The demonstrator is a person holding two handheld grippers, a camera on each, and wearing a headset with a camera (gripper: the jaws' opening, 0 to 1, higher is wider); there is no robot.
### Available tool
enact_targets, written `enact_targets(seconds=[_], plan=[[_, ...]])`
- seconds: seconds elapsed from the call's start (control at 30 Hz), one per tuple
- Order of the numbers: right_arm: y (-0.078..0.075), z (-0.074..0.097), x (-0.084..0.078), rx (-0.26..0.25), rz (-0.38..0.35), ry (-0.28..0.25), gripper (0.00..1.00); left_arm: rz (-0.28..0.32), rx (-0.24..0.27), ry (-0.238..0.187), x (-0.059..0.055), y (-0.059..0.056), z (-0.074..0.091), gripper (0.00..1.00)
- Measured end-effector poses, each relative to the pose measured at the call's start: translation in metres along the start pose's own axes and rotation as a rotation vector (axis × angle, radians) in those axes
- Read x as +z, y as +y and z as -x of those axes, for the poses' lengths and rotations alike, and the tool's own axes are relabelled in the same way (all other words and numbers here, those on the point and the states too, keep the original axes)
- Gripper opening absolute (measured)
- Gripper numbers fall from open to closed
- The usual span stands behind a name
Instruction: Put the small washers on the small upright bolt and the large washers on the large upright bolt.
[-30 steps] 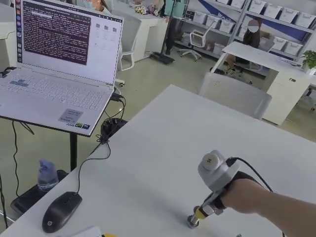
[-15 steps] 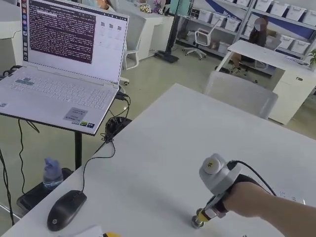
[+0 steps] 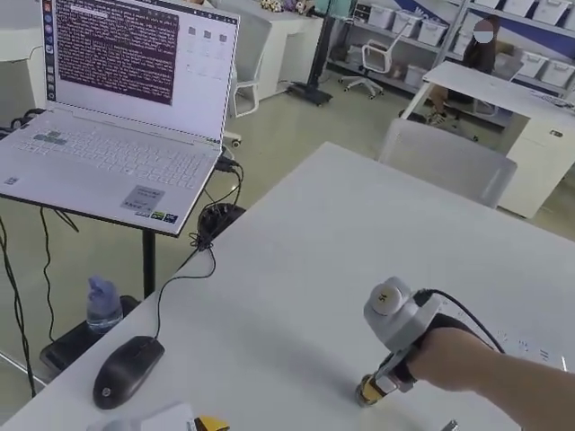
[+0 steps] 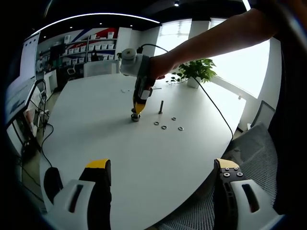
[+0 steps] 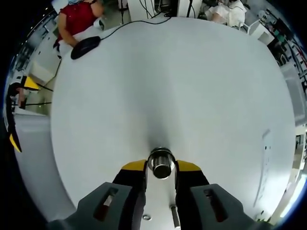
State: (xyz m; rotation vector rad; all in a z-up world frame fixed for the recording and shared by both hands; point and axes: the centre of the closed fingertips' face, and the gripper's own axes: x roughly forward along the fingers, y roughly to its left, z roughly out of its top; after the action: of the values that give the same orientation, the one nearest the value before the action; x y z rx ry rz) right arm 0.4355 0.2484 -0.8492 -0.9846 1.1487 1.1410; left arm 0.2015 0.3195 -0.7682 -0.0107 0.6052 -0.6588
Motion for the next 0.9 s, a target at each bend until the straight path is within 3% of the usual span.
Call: enact_targets(seconds=[0.4, 0.9], plan=[[0.002, -0.013, -0.003, 0.012, -0.003, 0.017, 0.22, 0.002, 0.000, 0.004, -0.001, 0.001, 0.000, 0.87], [0.002, -0.017, -0.003, 0.008, 0.007, 0.012, 0.22, 0.005, -0.003, 0.011, -0.002, -0.003, -0.001, 0.86]])
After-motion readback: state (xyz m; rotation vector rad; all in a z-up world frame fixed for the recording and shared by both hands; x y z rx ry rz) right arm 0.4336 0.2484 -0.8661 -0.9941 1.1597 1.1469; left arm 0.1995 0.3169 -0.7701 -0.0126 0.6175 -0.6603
